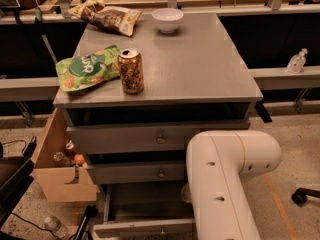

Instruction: Open bottom drawer

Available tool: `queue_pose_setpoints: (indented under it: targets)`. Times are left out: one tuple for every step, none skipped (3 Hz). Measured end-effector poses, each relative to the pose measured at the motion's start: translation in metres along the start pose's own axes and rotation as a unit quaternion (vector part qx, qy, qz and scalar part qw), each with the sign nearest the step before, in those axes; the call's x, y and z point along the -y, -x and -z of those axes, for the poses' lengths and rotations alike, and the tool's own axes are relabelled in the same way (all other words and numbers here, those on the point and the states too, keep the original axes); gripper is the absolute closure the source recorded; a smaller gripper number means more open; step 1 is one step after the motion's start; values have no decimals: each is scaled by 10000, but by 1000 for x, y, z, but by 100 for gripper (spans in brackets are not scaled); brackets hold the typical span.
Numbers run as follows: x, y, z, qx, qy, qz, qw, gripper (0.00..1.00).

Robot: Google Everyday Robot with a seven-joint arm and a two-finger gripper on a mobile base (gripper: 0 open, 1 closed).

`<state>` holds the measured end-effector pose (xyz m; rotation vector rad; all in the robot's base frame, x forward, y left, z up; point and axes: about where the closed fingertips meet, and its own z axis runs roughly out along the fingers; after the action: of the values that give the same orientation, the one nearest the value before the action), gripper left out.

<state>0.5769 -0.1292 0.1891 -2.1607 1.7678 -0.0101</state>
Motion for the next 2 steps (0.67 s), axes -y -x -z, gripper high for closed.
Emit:
queue_pose_setpoints:
  targets:
    - [-6, 2, -6, 91, 195, -95, 9997, 100]
    - [-24, 11, -17, 261, 258, -184, 9992, 100]
